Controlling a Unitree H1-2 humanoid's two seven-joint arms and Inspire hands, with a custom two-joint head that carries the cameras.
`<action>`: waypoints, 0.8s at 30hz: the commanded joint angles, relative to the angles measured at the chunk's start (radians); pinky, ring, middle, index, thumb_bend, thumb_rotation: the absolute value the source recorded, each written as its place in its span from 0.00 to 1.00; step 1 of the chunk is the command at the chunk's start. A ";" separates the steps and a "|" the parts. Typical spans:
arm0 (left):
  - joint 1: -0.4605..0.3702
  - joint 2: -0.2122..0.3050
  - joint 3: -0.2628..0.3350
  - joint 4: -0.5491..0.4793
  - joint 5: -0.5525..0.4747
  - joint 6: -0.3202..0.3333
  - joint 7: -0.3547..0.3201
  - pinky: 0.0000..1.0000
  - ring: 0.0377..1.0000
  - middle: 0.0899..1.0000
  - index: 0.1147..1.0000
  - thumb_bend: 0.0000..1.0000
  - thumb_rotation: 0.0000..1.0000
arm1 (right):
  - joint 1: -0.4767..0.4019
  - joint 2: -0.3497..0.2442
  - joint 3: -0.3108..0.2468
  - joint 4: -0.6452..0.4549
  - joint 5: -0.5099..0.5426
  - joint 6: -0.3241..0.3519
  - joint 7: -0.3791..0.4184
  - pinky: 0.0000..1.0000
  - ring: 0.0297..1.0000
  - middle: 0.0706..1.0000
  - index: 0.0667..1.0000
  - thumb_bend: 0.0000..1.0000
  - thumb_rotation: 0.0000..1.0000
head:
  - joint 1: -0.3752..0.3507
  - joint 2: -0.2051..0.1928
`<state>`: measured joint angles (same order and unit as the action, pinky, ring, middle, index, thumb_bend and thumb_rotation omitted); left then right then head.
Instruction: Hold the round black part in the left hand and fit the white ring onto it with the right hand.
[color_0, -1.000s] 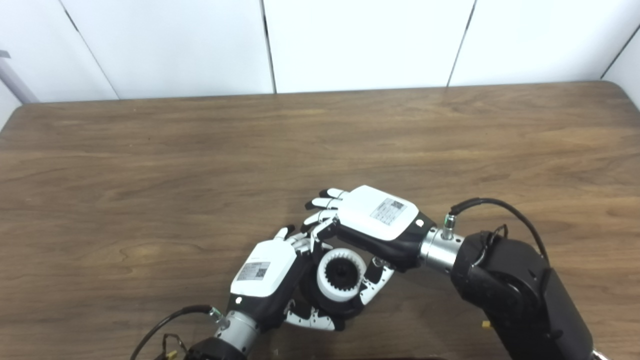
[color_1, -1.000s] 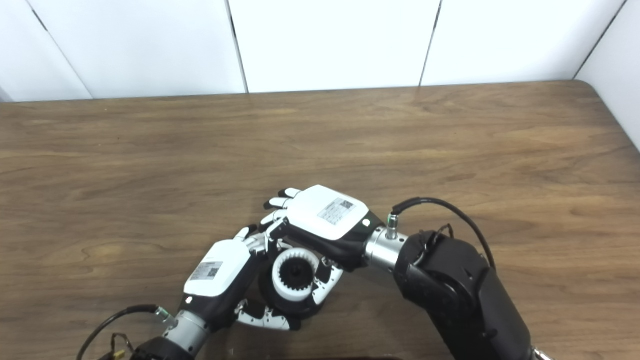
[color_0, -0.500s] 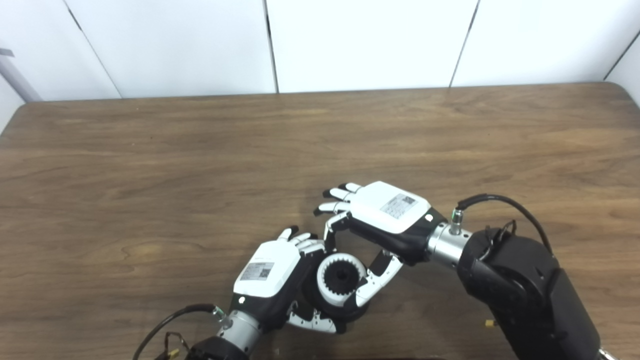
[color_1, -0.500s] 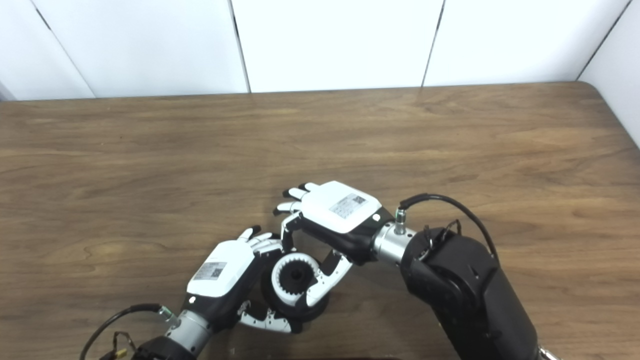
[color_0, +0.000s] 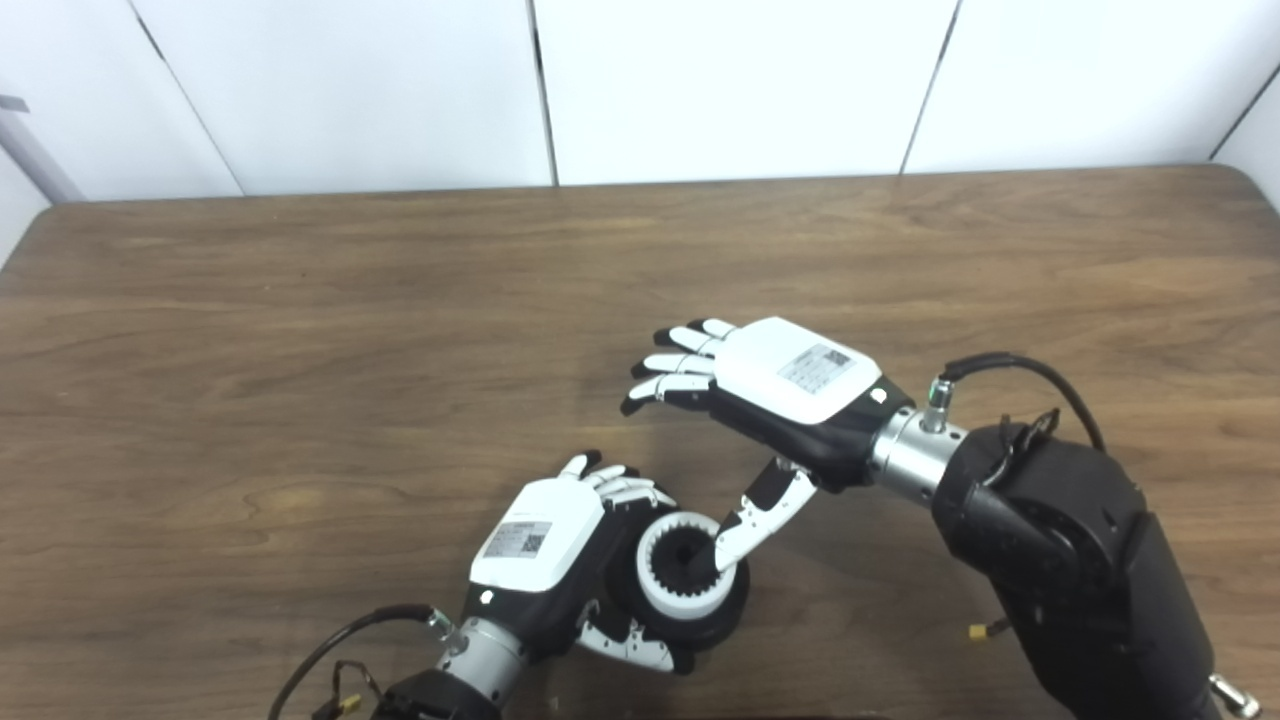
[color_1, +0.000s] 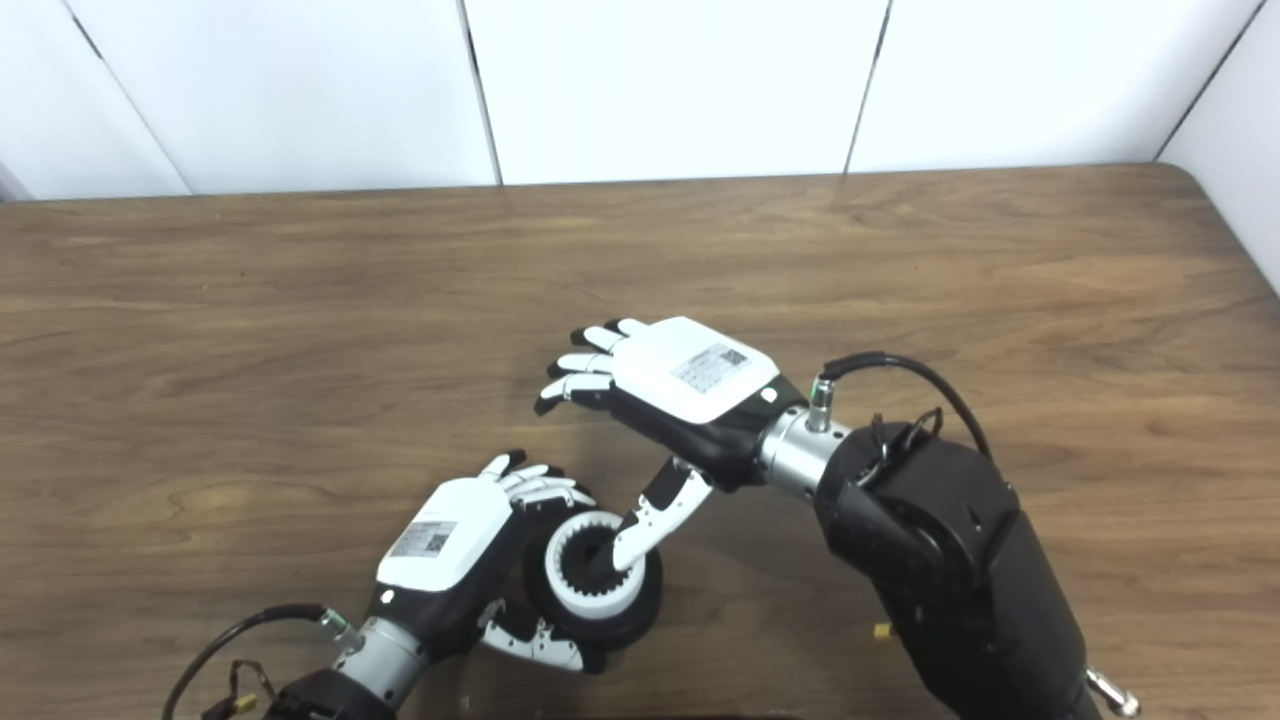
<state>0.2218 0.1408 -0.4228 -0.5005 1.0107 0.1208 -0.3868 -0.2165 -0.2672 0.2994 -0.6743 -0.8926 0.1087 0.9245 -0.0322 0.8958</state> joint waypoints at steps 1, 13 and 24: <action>-0.020 -0.009 0.005 -0.013 0.033 0.029 -0.040 1.00 0.91 0.81 0.43 0.52 0.08 | -0.040 -0.012 -0.027 -0.041 0.011 0.015 -0.007 0.98 0.98 0.90 0.80 1.00 0.58 | -0.001 0.001; -0.051 0.004 -0.010 -0.044 0.169 0.091 -0.301 1.00 1.00 0.99 1.00 1.00 0.45 | -0.046 -0.039 -0.067 -0.050 0.033 0.032 -0.006 0.98 0.98 0.90 0.80 1.00 0.56 | -0.005 0.001; -0.047 -0.011 0.020 -0.055 0.161 0.097 -0.329 1.00 1.00 1.00 1.00 1.00 0.41 | -0.052 -0.056 -0.078 -0.048 0.049 0.034 -0.015 0.97 0.98 0.89 0.79 1.00 0.58 | -0.008 0.002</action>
<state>0.1657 0.1227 -0.4129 -0.5704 1.1449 0.1885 -0.6735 -0.2240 -0.3199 0.2334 -0.6893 -0.8534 0.1361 0.9304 -0.0399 0.8974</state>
